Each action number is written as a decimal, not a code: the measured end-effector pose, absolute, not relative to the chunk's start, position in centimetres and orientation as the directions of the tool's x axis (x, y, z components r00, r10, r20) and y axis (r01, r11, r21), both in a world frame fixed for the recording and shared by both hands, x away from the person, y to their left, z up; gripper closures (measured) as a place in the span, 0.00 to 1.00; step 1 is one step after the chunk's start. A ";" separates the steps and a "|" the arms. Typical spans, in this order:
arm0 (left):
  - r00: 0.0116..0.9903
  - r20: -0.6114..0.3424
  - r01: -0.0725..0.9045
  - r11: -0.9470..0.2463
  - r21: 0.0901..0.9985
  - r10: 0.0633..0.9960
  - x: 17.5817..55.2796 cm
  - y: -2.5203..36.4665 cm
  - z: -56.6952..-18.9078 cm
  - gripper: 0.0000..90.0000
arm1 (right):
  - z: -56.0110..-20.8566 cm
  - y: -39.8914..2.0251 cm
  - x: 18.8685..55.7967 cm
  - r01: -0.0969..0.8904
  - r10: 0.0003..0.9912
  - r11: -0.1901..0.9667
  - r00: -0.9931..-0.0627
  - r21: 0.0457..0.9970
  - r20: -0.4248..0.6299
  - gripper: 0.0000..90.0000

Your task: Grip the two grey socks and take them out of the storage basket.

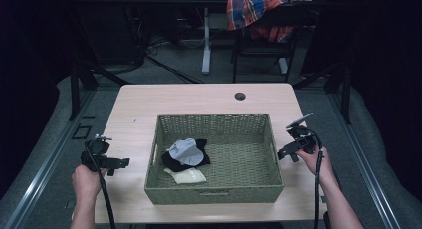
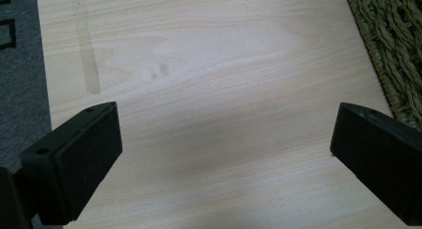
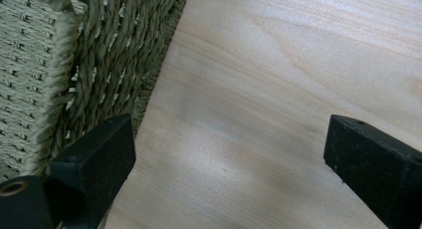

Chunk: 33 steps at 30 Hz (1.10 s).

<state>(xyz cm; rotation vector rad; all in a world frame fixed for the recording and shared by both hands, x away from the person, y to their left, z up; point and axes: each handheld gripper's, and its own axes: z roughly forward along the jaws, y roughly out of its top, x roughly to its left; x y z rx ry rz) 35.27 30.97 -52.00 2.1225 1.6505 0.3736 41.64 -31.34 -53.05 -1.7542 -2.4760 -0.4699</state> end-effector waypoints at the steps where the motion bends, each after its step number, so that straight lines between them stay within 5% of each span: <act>1: 0.258 -0.046 0.851 -0.204 0.484 0.965 35.3 31.0 -52.0 0.00 | -53.1 -31.3 41.6 0.931 0.909 0.301 -0.346 0.206 0.232 0.06; 17: 0.247 -0.033 0.879 -0.209 0.428 0.969 35.7 30.4 -51.1 0.00 | -53.0 -31.3 41.6 0.932 0.910 0.303 -0.345 0.199 0.230 0.07; 33: 0.312 0.001 0.846 -0.278 0.454 0.950 35.6 27.7 -44.0 0.00 | -53.3 -31.5 41.5 0.937 0.914 0.281 -0.327 0.207 0.240 0.07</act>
